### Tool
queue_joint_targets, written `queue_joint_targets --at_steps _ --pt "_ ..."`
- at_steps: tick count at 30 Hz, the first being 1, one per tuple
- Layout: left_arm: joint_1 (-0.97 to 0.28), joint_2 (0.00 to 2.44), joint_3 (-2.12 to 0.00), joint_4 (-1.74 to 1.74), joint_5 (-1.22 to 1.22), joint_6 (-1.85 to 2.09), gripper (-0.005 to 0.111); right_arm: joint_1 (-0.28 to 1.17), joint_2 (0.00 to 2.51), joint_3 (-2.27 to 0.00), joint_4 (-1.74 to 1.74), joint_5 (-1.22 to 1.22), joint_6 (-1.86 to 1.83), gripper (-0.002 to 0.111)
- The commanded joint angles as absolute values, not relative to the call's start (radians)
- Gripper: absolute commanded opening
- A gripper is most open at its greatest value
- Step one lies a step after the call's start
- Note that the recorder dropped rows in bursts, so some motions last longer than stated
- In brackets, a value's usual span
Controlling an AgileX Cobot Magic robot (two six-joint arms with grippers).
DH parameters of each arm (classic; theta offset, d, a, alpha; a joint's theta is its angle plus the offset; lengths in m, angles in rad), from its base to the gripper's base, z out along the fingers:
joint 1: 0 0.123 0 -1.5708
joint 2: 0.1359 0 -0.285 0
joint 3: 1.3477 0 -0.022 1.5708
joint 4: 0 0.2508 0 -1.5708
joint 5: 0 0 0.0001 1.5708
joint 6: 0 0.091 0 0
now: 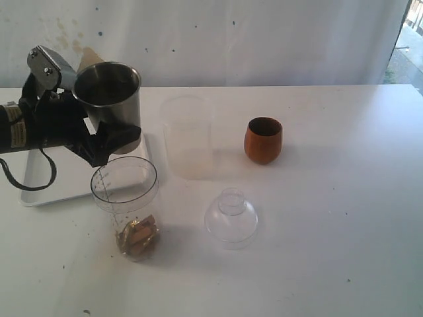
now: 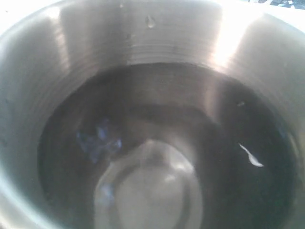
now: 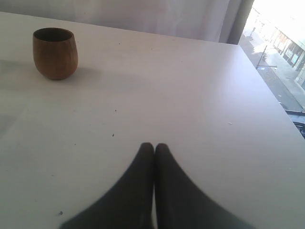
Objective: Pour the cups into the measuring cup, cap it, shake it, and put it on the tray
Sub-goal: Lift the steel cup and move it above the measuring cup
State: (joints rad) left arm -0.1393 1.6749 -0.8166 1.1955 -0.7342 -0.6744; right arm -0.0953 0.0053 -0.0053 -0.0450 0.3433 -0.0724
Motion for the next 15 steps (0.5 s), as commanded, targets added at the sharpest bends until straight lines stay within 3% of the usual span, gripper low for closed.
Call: queue_joint_targets --at_steps 1,15 --pt "-0.141 1.652 -0.834 1.175 -0.804 -0.663 0.000 -0.100 0.000 0.000 -0.049 0.344 -0.072 0.000" --pt "-0.141 1.638 -0.834 1.183 -0.859 -0.627 0.000 -0.100 0.000 0.000 -0.049 0.344 -0.072 0.000"
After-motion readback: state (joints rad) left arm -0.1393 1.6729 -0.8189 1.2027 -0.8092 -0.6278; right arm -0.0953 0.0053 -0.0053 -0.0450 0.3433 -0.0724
